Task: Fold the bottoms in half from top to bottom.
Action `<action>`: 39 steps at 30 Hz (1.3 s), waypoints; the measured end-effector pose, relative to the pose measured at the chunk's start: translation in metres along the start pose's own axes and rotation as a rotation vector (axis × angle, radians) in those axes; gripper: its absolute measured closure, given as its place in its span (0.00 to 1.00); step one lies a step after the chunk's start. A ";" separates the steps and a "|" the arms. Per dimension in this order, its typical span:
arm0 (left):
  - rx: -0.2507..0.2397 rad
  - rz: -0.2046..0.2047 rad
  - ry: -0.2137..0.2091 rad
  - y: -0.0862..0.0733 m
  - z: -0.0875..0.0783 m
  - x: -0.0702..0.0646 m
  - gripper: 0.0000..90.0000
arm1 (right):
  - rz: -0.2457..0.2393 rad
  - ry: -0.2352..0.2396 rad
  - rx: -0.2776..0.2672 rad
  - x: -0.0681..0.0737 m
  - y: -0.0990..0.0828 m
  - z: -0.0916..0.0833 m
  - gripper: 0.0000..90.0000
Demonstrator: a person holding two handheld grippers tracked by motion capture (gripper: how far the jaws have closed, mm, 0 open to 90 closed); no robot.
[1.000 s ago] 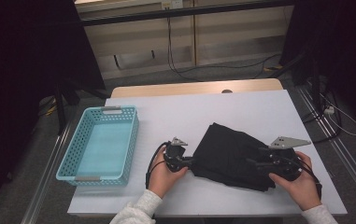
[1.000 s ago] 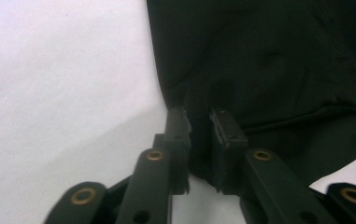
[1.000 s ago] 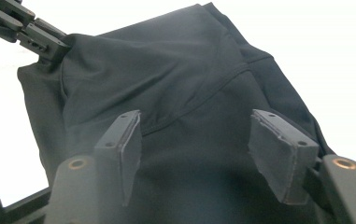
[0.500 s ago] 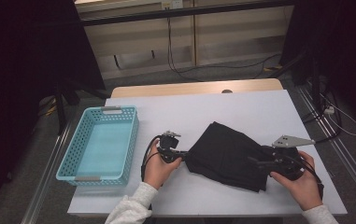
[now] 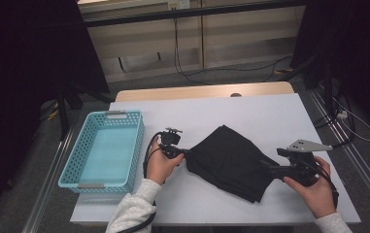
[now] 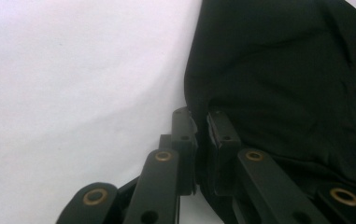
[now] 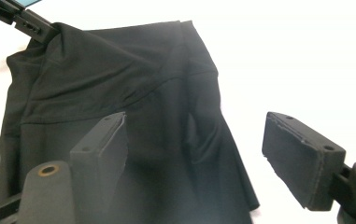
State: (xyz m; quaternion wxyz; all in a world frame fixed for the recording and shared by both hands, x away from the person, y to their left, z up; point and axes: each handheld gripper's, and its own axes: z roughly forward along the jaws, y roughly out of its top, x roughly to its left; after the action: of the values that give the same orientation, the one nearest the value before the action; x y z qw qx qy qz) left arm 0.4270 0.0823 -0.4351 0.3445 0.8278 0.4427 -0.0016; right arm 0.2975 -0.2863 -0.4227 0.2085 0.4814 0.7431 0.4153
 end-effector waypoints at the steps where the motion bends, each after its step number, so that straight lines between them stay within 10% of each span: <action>1: 0.000 -0.005 0.001 0.001 0.000 0.001 0.93 | -0.001 -0.003 0.002 0.000 0.000 0.000 0.24; 23: -0.036 -0.051 0.096 0.035 -0.005 0.032 0.91 | -0.021 0.017 0.029 0.006 -0.002 0.011 0.22; 31: -0.088 -0.059 0.125 0.018 -0.013 0.035 0.45 | -0.026 0.022 0.032 0.007 -0.002 0.011 0.22; 39: -0.074 -0.046 0.153 -0.010 -0.005 0.031 0.40 | -0.032 0.023 0.033 0.010 -0.001 0.012 0.22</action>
State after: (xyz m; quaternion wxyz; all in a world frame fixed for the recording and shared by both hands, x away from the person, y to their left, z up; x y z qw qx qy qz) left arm 0.4370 0.1112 -0.4468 0.3398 0.8019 0.4863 0.0704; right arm 0.3010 -0.2729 -0.4300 0.1984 0.4682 0.7598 0.4050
